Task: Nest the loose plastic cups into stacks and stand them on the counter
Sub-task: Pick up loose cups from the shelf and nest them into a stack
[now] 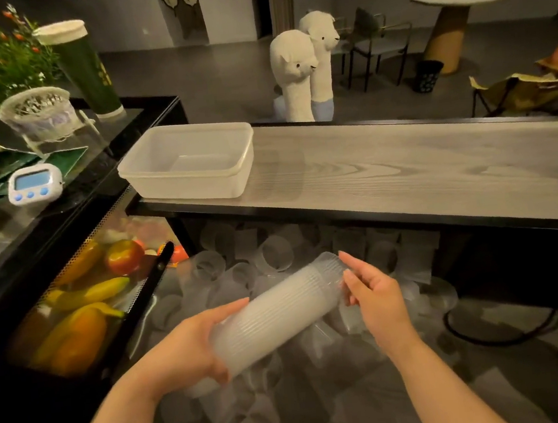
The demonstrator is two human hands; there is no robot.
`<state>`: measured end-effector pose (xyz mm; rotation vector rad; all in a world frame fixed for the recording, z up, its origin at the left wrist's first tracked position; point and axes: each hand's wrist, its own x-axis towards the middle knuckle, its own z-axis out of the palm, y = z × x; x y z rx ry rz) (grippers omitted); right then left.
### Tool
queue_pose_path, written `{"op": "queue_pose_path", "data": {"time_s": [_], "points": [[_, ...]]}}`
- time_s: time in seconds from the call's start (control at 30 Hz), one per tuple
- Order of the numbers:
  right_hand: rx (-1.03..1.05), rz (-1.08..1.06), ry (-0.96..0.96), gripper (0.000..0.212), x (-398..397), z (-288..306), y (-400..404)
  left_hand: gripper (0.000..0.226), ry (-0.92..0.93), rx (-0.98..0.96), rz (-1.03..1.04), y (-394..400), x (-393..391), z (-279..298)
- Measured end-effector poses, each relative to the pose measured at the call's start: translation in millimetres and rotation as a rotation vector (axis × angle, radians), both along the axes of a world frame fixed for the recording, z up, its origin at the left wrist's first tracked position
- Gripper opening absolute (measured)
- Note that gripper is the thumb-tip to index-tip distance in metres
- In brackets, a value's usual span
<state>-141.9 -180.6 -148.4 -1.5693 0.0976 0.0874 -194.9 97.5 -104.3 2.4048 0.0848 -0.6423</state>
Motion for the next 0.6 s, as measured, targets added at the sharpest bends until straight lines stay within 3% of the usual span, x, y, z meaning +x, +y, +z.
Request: {"op": "queue_pose_path", "data": {"time_s": [0.2,0.3,0.37,0.43,0.6], "points": [[-0.212,0.349,0.057,0.032,-3,1,-12,0.106,-0.042,0.052,-0.007,-11,10,-2],[-0.197,0.178,0.179,0.041,13,-15,-29,0.107,-0.03,0.058,0.036,-10,9,-4],[-0.581,0.029,0.296,0.045,22,-39,-38,0.108,-0.026,0.069,0.067,-7,8,-5],[-0.957,0.11,0.401,0.054,15,-63,-37,0.109,-0.033,0.083,0.08,-3,7,-6],[-1.008,0.223,0.316,0.062,7,-103,-15,0.109,-0.029,0.073,0.064,-1,2,-4]]}}
